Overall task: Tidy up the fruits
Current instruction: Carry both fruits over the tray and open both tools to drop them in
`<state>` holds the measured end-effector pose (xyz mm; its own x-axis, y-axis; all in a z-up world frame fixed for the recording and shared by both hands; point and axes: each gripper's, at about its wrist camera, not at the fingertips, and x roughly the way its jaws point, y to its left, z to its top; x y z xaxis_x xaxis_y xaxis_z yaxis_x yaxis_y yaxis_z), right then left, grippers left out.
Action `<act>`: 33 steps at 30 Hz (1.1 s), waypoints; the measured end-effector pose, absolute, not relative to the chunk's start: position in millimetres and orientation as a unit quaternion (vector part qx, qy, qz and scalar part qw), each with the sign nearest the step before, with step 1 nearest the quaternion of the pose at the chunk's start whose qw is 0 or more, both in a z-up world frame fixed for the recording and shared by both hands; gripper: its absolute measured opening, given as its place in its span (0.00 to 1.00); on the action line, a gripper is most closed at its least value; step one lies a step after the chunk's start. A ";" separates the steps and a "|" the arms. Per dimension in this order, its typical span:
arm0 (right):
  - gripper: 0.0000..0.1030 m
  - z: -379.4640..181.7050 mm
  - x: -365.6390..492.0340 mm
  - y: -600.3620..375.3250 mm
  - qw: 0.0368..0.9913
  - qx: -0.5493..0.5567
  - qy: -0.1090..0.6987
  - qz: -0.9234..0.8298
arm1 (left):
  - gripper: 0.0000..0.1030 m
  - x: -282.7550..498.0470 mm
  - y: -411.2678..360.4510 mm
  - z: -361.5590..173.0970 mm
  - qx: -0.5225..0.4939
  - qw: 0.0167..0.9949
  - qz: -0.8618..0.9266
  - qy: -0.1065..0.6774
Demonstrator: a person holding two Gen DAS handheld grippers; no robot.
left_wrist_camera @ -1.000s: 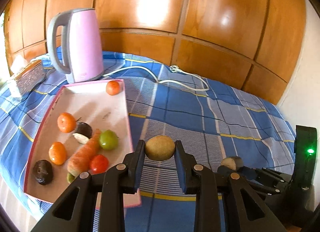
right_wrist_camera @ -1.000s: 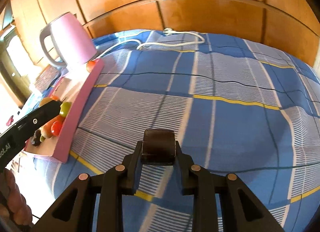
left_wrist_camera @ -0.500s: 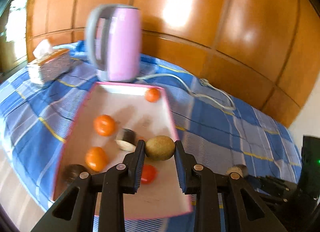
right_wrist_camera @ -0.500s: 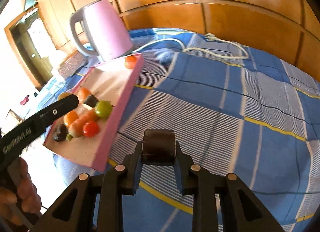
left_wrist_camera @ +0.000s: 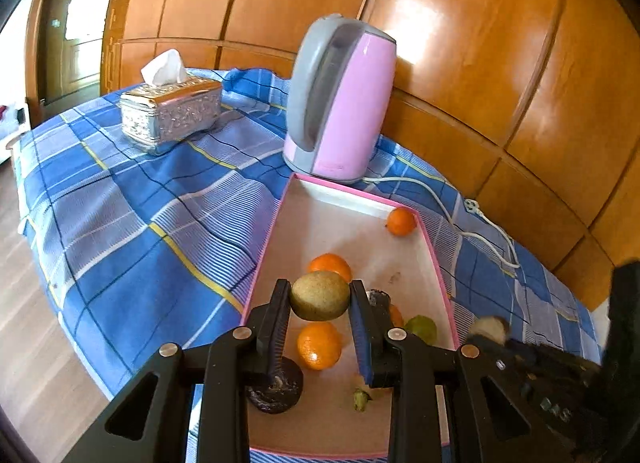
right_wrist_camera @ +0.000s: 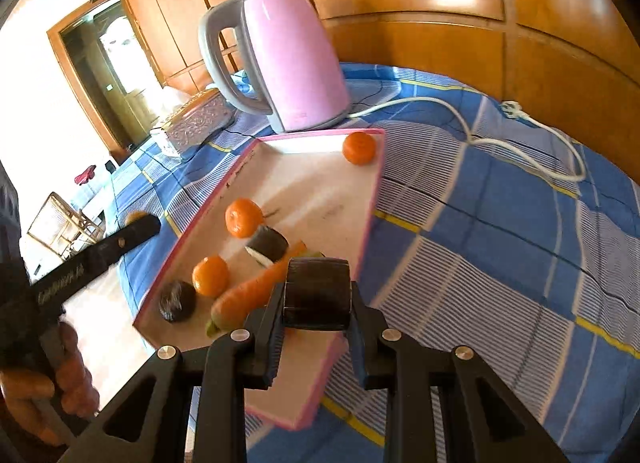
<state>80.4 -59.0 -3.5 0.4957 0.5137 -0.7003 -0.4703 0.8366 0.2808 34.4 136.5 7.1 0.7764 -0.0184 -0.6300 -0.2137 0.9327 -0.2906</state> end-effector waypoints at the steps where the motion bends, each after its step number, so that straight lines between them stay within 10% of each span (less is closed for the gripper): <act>1: 0.27 -3.7 84.9 -55.8 0.864 0.027 0.415 0.285 | 0.28 36.1 134.7 5.9 -0.174 0.926 0.049 0.332; 22: 0.35 -20.9 107.0 -38.9 0.858 0.041 0.429 0.281 | 0.31 60.3 113.1 -15.0 -0.163 0.919 0.040 0.357; 27: 0.35 -17.9 99.1 -45.9 0.859 0.055 0.427 0.276 | 0.58 56.6 111.8 -8.9 -0.159 0.923 0.052 0.345; 33: 0.35 -17.1 85.7 -51.1 0.862 0.058 0.425 0.271 | 0.59 51.2 109.6 -5.6 -0.152 0.922 0.062 0.349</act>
<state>85.7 -51.1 -17.1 0.4914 0.5155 -0.7020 -0.4176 0.8468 0.3296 51.2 109.6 -5.6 0.7482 0.0080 -0.6634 -0.2211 0.9458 -0.2379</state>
